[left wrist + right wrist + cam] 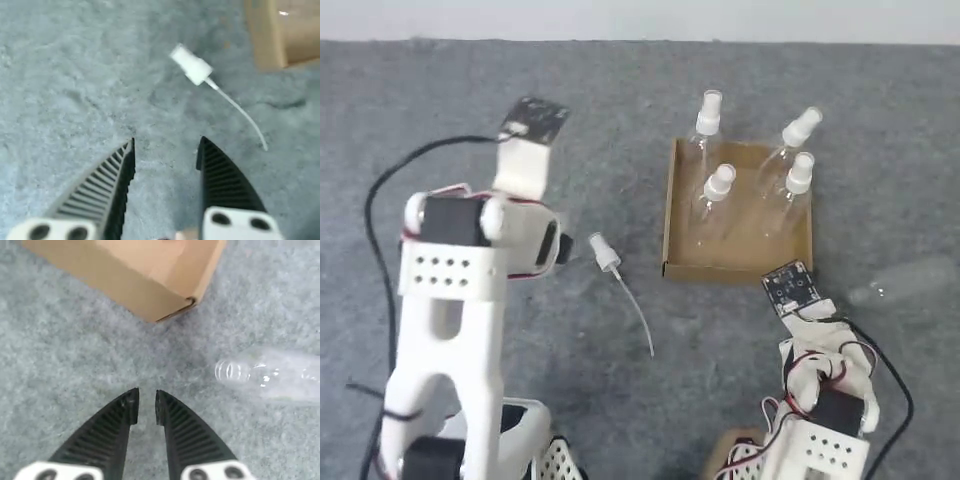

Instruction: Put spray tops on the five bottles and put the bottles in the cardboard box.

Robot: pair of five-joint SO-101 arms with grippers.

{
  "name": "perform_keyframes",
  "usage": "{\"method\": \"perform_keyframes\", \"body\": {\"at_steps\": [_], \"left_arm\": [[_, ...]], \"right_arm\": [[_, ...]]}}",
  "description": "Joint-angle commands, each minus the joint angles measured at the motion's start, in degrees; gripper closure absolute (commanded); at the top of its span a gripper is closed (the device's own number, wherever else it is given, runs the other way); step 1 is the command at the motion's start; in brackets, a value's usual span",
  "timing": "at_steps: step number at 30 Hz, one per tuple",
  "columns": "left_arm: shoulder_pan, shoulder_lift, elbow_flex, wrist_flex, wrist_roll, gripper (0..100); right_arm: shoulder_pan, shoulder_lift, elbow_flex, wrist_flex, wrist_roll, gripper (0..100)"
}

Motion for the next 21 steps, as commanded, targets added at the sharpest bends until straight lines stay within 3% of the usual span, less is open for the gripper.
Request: {"method": "perform_keyframes", "body": {"at_steps": [1, 12, 17, 21], "left_arm": [[-2.20, -5.36, 7.52, -6.68, -0.53, 81], [-0.70, -8.09, 26.95, -23.30, 2.46, 80], [-0.70, -8.44, 30.55, -26.37, 2.46, 80], [-0.97, -8.53, 32.75, -28.13, 3.16, 80]], "right_arm": [[0.13, -0.75, -5.80, 3.21, -1.85, 97.2], [0.66, 4.62, -19.96, 9.45, 0.00, 97.1], [1.71, 21.67, -33.67, 9.80, -0.53, 97.0], [8.31, 39.25, -48.00, 9.71, -1.76, 97.0]]}}
